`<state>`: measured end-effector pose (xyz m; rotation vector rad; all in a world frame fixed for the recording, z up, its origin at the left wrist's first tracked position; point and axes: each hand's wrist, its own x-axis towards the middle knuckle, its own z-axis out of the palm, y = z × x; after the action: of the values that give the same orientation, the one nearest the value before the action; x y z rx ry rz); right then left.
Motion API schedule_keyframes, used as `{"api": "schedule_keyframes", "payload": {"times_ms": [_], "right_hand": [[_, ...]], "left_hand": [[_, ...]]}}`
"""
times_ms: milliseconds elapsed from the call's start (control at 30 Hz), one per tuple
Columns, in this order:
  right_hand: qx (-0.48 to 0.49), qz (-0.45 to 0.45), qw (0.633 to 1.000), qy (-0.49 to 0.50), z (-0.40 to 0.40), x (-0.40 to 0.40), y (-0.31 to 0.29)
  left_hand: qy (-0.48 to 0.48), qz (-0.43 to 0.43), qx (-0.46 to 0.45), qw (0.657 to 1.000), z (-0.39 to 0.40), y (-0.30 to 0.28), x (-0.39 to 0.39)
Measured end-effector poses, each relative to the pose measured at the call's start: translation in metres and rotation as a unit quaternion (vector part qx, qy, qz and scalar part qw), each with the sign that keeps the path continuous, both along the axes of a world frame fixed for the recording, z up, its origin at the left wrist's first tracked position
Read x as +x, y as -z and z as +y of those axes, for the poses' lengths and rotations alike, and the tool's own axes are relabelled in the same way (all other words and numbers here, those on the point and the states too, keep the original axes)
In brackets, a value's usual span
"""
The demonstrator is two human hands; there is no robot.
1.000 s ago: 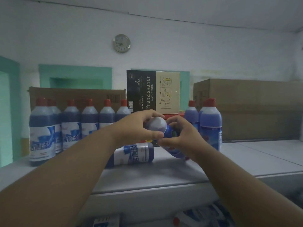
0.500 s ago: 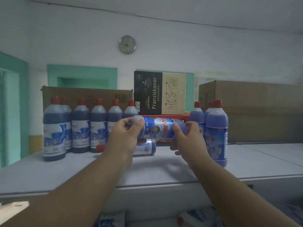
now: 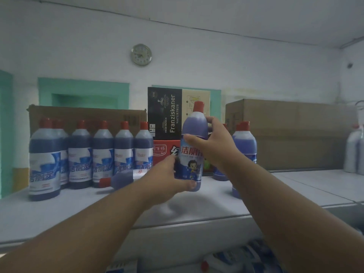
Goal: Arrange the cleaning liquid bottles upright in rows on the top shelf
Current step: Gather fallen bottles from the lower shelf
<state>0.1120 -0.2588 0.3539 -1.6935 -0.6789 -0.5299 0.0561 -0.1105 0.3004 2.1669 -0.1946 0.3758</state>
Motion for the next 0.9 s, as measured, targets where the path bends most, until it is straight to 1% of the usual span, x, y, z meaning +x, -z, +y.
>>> {"api": "schedule_keyframes", "payload": {"times_ms": [200,367,567,700,800,900], "right_hand": [[-0.131,-0.032,0.989,0.062,-0.027,0.005,0.01],[-0.186,-0.049,0.977,0.095,-0.045,0.013,0.017],[-0.189,-0.092,0.966,0.152,-0.052,0.021,0.023],[-0.206,-0.167,0.945,0.191,-0.053,0.015,0.025],[-0.212,-0.235,0.929,0.193,-0.051,0.008,0.024],[-0.207,-0.264,0.928,0.163,-0.043,0.0,0.023]], "left_hand": [[-0.017,0.024,0.084,0.996,-0.03,0.004,0.03],[-0.037,0.03,0.119,0.992,-0.052,0.012,0.047],[-0.032,0.058,0.129,0.989,-0.06,0.012,0.054],[-0.024,0.053,0.127,0.99,-0.062,0.013,0.044],[-0.058,0.052,0.142,0.987,-0.054,0.017,0.039],[-0.108,0.048,0.167,0.979,-0.037,0.013,0.025]]}}
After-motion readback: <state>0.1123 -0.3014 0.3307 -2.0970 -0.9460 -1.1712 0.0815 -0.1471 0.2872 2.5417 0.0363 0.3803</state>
